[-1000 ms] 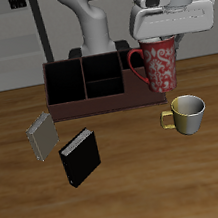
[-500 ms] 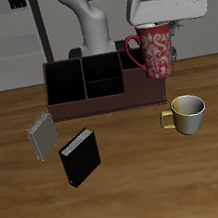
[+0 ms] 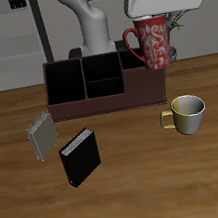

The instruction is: Place the red mug into the back desk caddy's right compartment

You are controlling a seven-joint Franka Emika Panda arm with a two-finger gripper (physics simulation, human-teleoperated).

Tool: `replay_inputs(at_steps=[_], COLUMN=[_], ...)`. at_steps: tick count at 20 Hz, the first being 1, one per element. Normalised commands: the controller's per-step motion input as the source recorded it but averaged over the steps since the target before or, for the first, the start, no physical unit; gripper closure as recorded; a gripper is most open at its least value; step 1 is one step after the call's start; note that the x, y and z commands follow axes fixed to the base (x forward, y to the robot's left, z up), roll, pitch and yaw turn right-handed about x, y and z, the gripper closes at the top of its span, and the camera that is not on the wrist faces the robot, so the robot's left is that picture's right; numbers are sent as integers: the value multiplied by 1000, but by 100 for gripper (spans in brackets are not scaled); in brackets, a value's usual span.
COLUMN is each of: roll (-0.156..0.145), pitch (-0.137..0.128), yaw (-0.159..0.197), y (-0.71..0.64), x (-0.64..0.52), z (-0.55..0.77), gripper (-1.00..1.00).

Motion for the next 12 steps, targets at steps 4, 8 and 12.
replay_inputs(at_steps=[4,8,12], roll=[8,-6,-13], pitch=[-15,7,18], yaw=[31,16,5], y=[6,10,-22], x=[-236,-411,-340], z=[37,59,-16], gripper=[100,100,100])
